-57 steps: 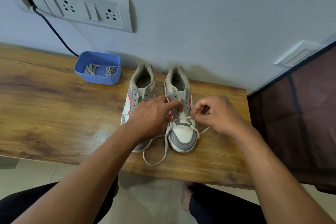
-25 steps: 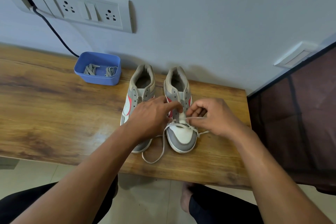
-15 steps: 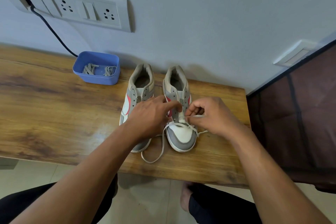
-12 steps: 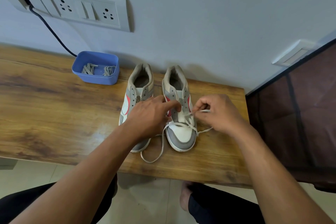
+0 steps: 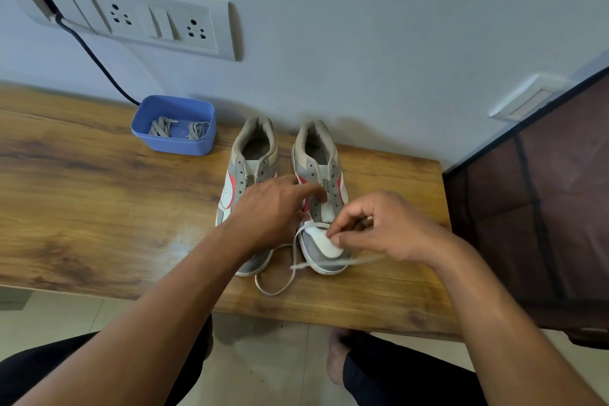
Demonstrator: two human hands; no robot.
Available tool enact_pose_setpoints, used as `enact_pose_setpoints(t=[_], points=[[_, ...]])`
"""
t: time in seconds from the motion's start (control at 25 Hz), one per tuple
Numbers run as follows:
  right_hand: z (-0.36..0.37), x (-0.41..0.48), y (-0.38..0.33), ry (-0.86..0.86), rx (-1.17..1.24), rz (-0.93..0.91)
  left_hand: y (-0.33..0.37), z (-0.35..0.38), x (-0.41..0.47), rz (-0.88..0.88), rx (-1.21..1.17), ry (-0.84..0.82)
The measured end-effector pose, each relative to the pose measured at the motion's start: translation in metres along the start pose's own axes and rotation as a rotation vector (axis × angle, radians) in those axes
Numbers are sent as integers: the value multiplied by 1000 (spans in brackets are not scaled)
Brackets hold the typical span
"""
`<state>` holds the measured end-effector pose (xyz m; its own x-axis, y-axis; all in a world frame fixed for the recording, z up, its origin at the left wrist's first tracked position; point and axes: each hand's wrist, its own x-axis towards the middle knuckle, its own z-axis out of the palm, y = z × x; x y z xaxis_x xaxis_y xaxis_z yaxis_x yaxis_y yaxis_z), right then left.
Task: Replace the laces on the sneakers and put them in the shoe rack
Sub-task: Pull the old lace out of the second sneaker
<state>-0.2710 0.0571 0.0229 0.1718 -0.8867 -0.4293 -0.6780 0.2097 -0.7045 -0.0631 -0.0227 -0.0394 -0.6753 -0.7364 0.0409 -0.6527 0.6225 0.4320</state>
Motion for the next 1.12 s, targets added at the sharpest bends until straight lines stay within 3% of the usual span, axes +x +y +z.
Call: enact_pose_setpoints(t=[0.12,0.2,0.36,0.68,0.8,0.96,1.12], points=[[-12,3,15,315,91,71,3,-5,0,46,-74,53],[-16,9,21,409,126,121,7,-6,1,98,-100,69],[0,19,21,273,63,122,14,-6,7,153,-120,65],[10,27,28,340,71,127,15,7,12,145,-67,33],[13,28,24,314,69,119,13,5,14,129,-66,41],[-9,17,32,235,256,127,12,6,16,127,-36,45],[-2,21,33,265,198,113,10,9,17,123,-61,53]])
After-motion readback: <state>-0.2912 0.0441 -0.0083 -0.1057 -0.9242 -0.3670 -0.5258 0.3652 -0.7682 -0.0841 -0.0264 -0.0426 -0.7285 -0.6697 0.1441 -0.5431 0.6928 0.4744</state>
